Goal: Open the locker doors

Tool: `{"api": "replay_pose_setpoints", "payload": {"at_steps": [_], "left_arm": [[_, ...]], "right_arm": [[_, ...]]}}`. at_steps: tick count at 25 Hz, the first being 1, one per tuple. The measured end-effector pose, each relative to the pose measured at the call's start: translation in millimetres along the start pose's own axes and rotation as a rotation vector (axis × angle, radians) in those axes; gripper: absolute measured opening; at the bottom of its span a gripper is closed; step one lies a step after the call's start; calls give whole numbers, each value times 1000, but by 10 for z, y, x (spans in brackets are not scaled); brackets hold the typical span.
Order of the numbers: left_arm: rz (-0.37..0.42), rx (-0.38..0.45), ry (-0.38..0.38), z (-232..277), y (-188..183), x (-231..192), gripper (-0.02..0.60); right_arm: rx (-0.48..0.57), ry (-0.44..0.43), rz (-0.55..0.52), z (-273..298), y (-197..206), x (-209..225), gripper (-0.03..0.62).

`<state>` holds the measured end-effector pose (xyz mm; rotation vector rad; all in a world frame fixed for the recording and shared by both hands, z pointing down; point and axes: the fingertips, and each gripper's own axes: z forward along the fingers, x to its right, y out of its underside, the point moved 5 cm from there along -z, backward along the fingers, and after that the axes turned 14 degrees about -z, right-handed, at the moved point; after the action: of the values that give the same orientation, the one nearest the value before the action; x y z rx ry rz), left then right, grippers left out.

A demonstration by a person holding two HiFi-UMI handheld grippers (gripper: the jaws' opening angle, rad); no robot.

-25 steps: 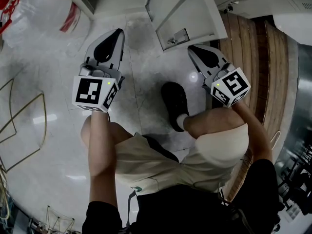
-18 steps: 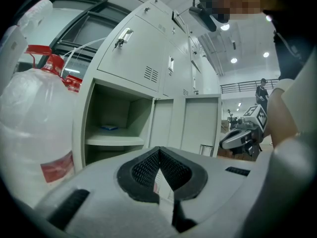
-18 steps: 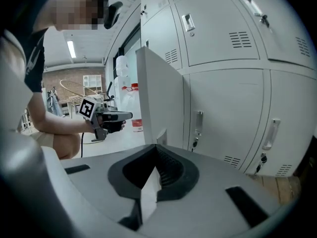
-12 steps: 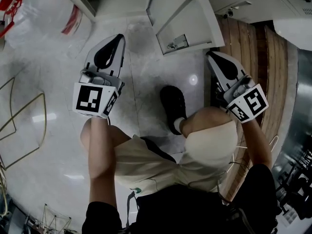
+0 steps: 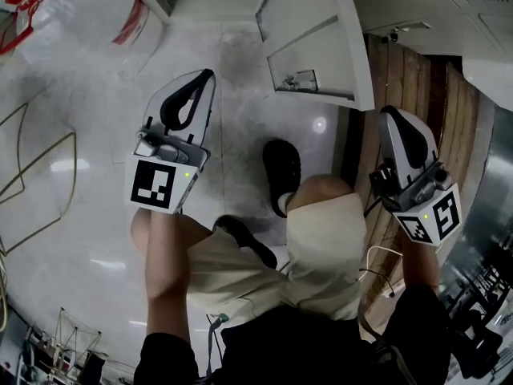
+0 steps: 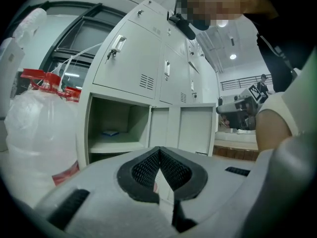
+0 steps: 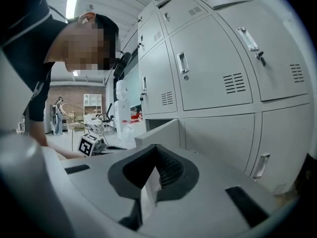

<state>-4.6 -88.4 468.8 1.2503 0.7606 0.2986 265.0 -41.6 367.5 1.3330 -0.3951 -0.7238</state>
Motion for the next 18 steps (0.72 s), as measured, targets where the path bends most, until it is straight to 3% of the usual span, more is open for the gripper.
{"api": "replay_pose_setpoints", "payload": {"at_steps": [7,13,18], "left_arm": [[-79,-65,-91,-129,-147,2,15],[-125,-23,-201,-437,-522,83,15],[-205,0,-244,-654,-922,330,15]], "right_arm": [[-45,40,0,73,-334,138,6],[-84,26,-26,140,-808,137,5],[-117,-7,-22,138,-1268,60,5]]}}
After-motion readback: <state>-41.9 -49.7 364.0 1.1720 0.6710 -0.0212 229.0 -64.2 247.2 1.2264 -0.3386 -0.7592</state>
